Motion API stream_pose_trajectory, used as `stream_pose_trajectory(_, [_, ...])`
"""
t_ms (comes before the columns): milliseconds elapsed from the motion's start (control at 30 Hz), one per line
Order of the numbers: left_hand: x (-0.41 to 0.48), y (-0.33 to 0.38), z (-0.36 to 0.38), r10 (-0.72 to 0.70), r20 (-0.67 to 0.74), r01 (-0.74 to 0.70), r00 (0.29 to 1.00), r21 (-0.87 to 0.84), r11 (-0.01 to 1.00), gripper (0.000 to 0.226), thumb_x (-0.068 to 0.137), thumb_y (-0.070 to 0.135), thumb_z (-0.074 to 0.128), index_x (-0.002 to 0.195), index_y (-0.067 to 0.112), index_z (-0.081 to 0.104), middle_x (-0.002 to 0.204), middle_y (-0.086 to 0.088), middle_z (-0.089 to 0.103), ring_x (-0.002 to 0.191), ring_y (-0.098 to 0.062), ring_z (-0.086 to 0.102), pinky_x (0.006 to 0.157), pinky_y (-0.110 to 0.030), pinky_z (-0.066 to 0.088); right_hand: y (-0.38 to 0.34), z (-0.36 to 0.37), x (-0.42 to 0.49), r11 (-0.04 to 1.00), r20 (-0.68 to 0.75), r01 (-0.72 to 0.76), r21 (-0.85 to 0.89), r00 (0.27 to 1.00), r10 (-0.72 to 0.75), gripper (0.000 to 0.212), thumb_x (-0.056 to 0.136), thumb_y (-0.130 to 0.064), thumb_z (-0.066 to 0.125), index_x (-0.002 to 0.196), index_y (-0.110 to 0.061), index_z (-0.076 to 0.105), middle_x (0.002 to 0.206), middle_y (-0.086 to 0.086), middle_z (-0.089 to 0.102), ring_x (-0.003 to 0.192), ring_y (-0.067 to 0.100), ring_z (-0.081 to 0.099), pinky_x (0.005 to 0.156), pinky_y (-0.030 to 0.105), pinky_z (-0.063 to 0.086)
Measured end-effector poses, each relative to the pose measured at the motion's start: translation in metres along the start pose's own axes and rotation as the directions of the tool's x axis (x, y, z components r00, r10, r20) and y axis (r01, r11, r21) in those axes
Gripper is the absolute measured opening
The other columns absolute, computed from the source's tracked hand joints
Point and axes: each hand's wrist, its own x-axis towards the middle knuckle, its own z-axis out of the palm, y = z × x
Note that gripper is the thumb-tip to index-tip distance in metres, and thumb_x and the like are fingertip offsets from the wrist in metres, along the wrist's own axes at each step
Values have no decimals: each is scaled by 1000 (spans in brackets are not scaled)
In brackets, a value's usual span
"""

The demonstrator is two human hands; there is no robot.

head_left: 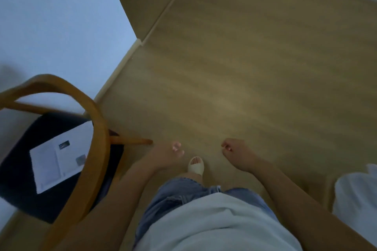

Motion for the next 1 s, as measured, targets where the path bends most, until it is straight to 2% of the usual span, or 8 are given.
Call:
stream_pose_trajectory(167, [97,53,-120,51,-67,-47,996,71,996,36,95,30,51,125,10,55,127,-9,59,113,-23,55,91,-28,42,-40,-85,90,997,-82,-14,81,996,21,19,92,-23,50,105,-16,62,91,-2,57,89,21,57,78,31,45])
stream_pose_trajectory(333, [189,95,-186,51,3,-51,999,3,999,38,95,33,53,126,11,54,127,-9,57,115,-21,54,94,-28,41,-61,-159,193,997,-65,-11,71,998,16,12,94,-22,48,89,-17,58,90,6,62,80,23,57,63,29,41])
stream_pose_trajectory(400, [226,109,-212,29,38,-26,999,-83,996,41,95,37,51,130,15,51,131,-6,53,116,-18,52,91,-26,39,-69,-200,242,998,-73,16,58,997,-12,11,94,-20,47,96,-20,58,93,4,62,85,23,57,70,31,43])
stream_pose_trajectory(533, [290,131,-287,-1,-10,-1,1000,-164,986,40,95,36,52,128,13,52,129,-6,55,111,-17,53,87,-26,40,-97,-290,336,997,-8,64,-30,998,-64,31,96,-23,44,124,-14,54,111,2,60,91,16,51,75,25,37])
stream_pose_trajectory(733, [374,140,-417,-79,-178,23,981,-298,954,33,94,28,54,122,10,56,107,0,56,95,-13,52,79,-23,41,-178,-395,464,982,51,163,-95,986,-159,31,97,-20,44,124,-11,53,117,8,60,105,26,56,85,30,42])
stream_pose_trajectory(833, [419,133,-462,-162,-246,54,956,-395,917,16,93,26,56,106,17,58,90,12,53,81,-6,50,66,-16,40,-219,-424,533,973,72,207,-101,977,-201,29,95,-20,46,121,-11,56,115,7,61,105,25,56,88,32,44])
stream_pose_trajectory(900, [453,129,-498,-198,-256,79,946,-410,909,4,92,27,57,93,25,54,85,15,50,83,-9,51,70,-20,42,-245,-442,585,969,97,217,-114,974,-206,28,95,-20,46,120,-11,56,114,7,62,103,24,57,88,33,45])
stream_pose_trajectory(1000, [509,119,-566,-176,-246,76,953,-371,926,15,93,28,54,106,21,56,94,9,55,88,-10,51,77,-25,43,-284,-476,662,970,109,204,-129,976,-190,29,96,-20,45,121,-12,56,116,6,61,104,23,57,84,29,43])
